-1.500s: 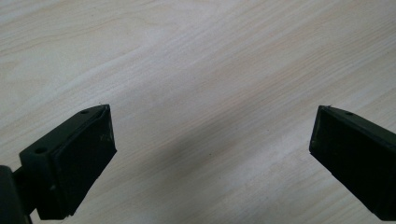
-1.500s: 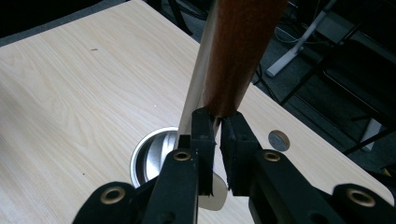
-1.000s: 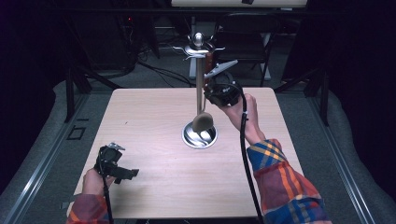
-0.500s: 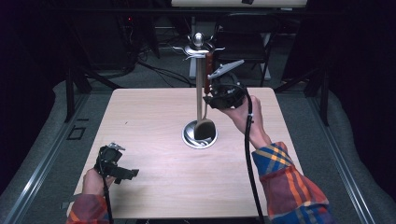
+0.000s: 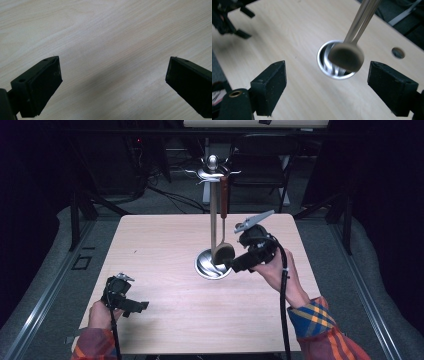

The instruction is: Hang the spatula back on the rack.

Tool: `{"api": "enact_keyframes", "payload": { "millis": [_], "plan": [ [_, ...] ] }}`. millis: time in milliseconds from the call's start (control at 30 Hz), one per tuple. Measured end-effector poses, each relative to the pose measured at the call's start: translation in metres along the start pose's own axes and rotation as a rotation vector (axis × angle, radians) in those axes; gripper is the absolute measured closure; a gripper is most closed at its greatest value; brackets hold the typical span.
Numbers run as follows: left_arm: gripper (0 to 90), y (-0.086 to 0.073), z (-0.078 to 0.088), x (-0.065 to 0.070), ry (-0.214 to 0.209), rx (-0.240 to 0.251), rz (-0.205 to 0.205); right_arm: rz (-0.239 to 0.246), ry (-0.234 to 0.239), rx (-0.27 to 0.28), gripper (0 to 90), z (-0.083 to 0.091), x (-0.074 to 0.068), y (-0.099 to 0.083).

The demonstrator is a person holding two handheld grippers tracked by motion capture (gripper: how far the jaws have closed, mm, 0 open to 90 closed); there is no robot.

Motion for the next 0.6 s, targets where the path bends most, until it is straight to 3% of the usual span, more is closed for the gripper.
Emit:
{"api": "enact_keyframes", "payload": {
  "millis": [67, 200, 400, 600],
  "plan": [
    [0.3, 0.000, 0.000, 0.000, 0.000, -0.001, 0.000, 0.012, 0.002, -0.046, 12.5, -0.005, -0.002, -0.015],
    [0.3, 0.000, 0.000, 0.000, 0.001, -0.002, 0.002, 0.003, 0.017, -0.086, 9.2, -0.016, -0.004, -0.043],
    [0.3, -0.001, -0.001, 0.001, -0.001, -0.009, -0.002, -0.032, 0.037, -0.122, 6.2, -0.032, -0.003, -0.085],
    [0.3, 0.000, -0.002, 0.001, -0.002, -0.015, -0.006, -0.078, 0.020, -0.177, 2.0, -0.044, 0.007, -0.123]
  ]
}}
Point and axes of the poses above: each handheld gripper's, and its own axes: z roughly backward along the jaws, y roughly out of its top, x roughly to its right, the point moved 7 cm from there along -z, roughly forward along the jaws, and after that the axes turned 4 degrees about -z, right-handed, at the moved point
